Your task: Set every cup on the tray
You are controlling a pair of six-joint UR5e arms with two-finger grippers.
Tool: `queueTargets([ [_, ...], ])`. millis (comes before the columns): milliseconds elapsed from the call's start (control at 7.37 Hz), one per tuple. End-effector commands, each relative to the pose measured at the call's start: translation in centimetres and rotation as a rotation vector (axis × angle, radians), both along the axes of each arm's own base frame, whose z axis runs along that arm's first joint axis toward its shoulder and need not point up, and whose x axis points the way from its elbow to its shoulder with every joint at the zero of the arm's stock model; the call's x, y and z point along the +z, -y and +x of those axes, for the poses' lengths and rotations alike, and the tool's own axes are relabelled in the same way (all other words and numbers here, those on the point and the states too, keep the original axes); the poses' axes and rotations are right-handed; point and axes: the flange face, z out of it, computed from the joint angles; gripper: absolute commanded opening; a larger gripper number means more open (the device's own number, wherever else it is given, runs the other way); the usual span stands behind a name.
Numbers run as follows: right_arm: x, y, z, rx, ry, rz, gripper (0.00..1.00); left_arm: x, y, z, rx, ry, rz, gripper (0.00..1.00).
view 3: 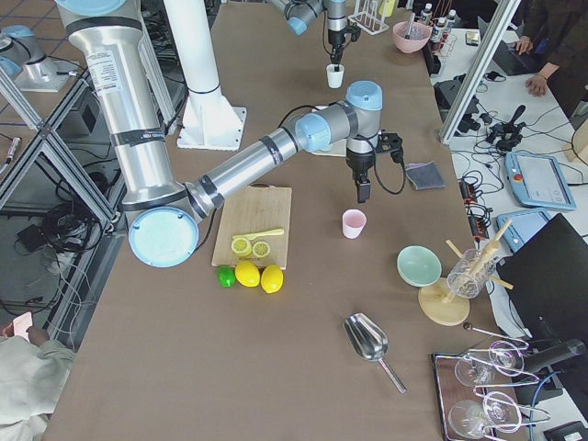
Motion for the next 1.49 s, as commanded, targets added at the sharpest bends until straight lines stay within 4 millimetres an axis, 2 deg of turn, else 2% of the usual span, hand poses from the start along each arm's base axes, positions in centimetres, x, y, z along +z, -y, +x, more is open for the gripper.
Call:
queueTargets([
  [0, 0.6, 0.2, 0.1, -0.004, -0.003, -0.004, 1.0, -5.1, -2.1, 7.1, -0.006, -0.047, -0.069, 0.0],
  [136, 0.6, 0.2, 0.1, -0.002, -0.003, -0.003, 1.0, -5.6, -3.5, 10.6, -0.024, -0.017, -0.036, 0.0],
  [271, 0.5, 0.2, 0.1, -0.002, -0.003, -0.003, 1.0, -6.1, -3.7, 12.1, -0.042, -0.011, -0.042, 0.0],
  [543, 0.3, 0.2, 0.1, -0.003, 0.002, -0.001, 1.0, -6.6, -4.0, 12.8, -0.043, -0.017, -0.05, 0.0],
  [678, 0.6, 0.2, -0.1, -0.005, 0.001, -0.007, 1.0, -6.5, -4.0, 12.8, -0.038, -0.015, -0.044, 0.43],
  [814, 0.3, 0.4, -0.1, -0.005, 0.003, -0.001, 1.0, -6.9, -4.2, 12.5, -0.038, -0.024, -0.033, 0.97],
  [950, 0.1, 0.4, 0.0, -0.001, 0.004, 0.0, 1.0, -7.6, -3.9, 11.6, -0.047, -0.036, -0.026, 0.98],
  [1085, -0.1, 0.2, 0.0, 0.001, 0.008, 0.001, 1.0, -7.8, -1.1, 8.0, -0.076, -0.021, -0.024, 0.98],
  [1221, -0.2, 0.2, 0.0, 0.002, 0.006, 0.008, 1.0, -8.3, 1.3, 3.2, -0.041, 0.037, 0.025, 0.98],
  [1357, -1.3, -0.2, 0.3, 0.005, 0.017, 0.033, 1.0, -9.0, 2.9, -2.3, -0.03, 0.088, 0.079, 0.98],
])
